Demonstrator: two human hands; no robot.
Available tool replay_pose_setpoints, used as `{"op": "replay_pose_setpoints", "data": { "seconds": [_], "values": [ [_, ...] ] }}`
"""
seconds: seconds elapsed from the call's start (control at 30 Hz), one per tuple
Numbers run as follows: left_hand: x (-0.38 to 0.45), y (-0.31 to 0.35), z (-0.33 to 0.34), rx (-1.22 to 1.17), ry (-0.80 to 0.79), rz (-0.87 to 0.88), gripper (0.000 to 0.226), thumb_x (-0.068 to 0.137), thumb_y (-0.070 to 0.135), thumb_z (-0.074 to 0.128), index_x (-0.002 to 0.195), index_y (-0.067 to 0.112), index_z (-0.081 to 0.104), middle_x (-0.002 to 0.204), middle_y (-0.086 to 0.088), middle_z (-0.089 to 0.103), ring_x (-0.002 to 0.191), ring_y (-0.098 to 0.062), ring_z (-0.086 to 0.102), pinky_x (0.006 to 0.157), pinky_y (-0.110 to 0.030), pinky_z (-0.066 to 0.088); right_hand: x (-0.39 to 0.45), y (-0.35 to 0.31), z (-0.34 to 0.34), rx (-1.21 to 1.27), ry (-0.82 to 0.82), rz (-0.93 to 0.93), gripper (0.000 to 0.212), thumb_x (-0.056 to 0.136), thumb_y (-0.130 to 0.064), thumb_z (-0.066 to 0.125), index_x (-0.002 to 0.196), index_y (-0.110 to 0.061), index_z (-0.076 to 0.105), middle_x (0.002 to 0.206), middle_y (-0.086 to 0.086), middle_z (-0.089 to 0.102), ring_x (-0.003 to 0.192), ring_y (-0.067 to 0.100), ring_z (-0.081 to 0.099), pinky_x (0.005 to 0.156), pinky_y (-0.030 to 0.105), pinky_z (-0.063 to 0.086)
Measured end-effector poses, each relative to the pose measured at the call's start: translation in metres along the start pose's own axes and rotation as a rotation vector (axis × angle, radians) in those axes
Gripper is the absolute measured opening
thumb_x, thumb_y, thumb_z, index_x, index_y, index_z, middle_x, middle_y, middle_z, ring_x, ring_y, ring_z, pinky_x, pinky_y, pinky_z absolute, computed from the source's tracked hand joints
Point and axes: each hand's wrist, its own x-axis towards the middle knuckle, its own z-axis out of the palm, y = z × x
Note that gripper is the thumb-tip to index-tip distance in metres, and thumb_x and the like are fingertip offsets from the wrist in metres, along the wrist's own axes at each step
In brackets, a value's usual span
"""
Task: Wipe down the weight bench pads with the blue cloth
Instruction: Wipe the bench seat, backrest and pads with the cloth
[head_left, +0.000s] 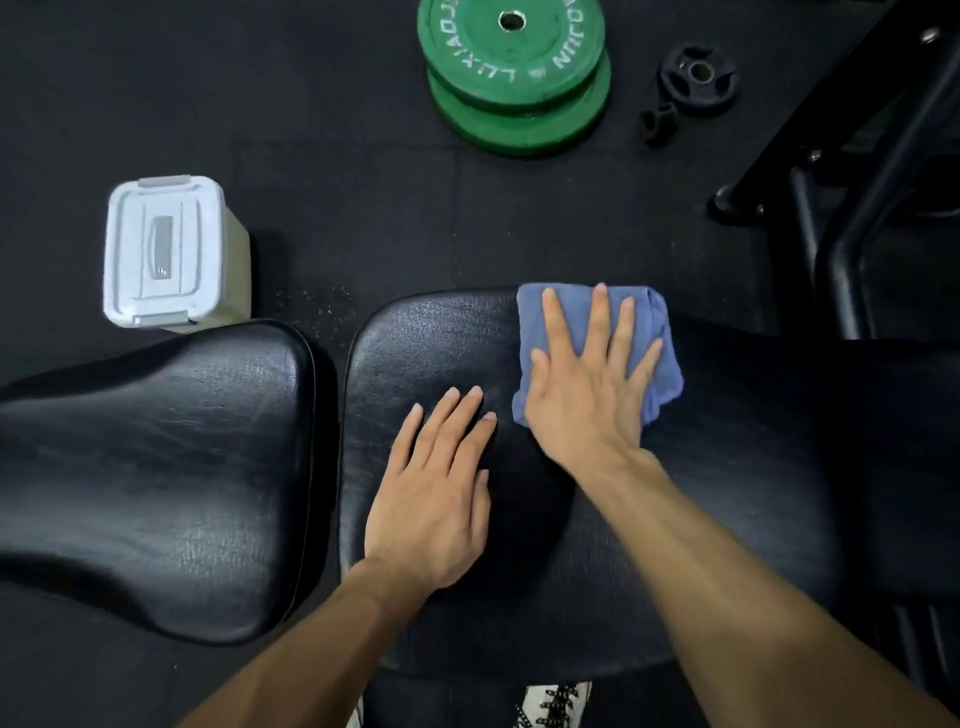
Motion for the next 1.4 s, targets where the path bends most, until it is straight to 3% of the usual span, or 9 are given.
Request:
{"op": "replay_pose_setpoints", "data": {
  "seconds": [0.2,0.37,0.6,0.8,1.0,1.2,1.4],
  "values": [
    [-0.001,0.0,0.0,-0.007,0.022,0.001,0.056,0.099,0.026,0.04,0.152,0.01,0.045,0.169,-0.008,0.027,0.159,-0.024,0.017,0.126,-0.053,0.021,0.021,0.0,-0.008,0.011,-0.045,-0.014,0.065,0.105,-0.049,0.024,0.163,-0.037,-0.004,0.173,0.012,-0.008,0.158,0.038,-0.012,0.122,0.07,0.0],
    [-0.001,0.0,-0.001,-0.009,0.036,-0.002,0.055,0.1,0.028,0.038,0.152,0.011,0.045,0.169,-0.007,0.028,0.159,-0.023,0.017,0.127,-0.052,0.019,-0.004,0.008,-0.004,-0.005,0.028,-0.065,0.065,0.103,-0.047,0.022,0.164,-0.032,0.006,0.173,0.013,0.001,0.159,0.037,-0.002,0.124,0.067,0.008],
    [-0.002,0.002,-0.003,-0.011,0.047,0.003,0.054,0.101,0.028,0.037,0.152,0.01,0.044,0.168,-0.008,0.029,0.158,-0.024,0.019,0.127,-0.052,0.018,-0.125,0.059,0.018,-0.029,-0.003,-0.107,0.067,0.102,-0.045,0.027,0.165,-0.03,0.01,0.173,0.012,0.005,0.16,0.032,-0.003,0.125,0.063,0.013],
    [-0.003,0.006,-0.002,-0.021,0.057,-0.013,0.054,0.099,0.027,0.04,0.15,0.009,0.046,0.167,-0.008,0.032,0.157,-0.025,0.022,0.127,-0.052,0.018,-0.233,0.093,0.039,-0.018,0.029,-0.056,0.066,0.1,-0.042,0.041,0.161,-0.023,0.028,0.171,0.016,0.017,0.158,0.039,0.012,0.119,0.068,0.026],
    [0.02,0.042,0.0,-0.045,0.082,0.015,0.054,0.094,0.019,0.043,0.146,0.005,0.049,0.162,-0.013,0.039,0.155,-0.03,0.028,0.125,-0.056,0.019,-0.229,0.089,0.038,-0.078,0.019,-0.016,0.067,0.097,-0.043,0.04,0.161,-0.025,0.03,0.17,0.017,0.02,0.157,0.042,0.016,0.118,0.069,0.027],
    [0.04,0.074,0.02,-0.012,0.003,0.051,0.064,0.093,0.018,0.03,0.156,0.006,0.038,0.168,-0.007,0.028,0.159,-0.023,0.017,0.127,-0.051,0.019,-0.204,0.086,0.04,-0.074,0.028,0.012,0.069,0.095,-0.042,0.038,0.162,-0.026,0.027,0.17,0.016,0.02,0.157,0.04,0.016,0.118,0.07,0.025],
    [0.042,0.074,0.019,-0.026,0.023,0.05,0.064,0.092,0.018,0.034,0.153,0.004,0.042,0.167,-0.008,0.032,0.158,-0.022,0.022,0.125,-0.052,0.025,-0.12,0.083,0.022,-0.004,0.073,0.001,0.067,0.101,-0.041,0.035,0.164,-0.027,0.019,0.172,0.014,0.009,0.16,0.034,0.002,0.123,0.066,0.015]
  ]
}}
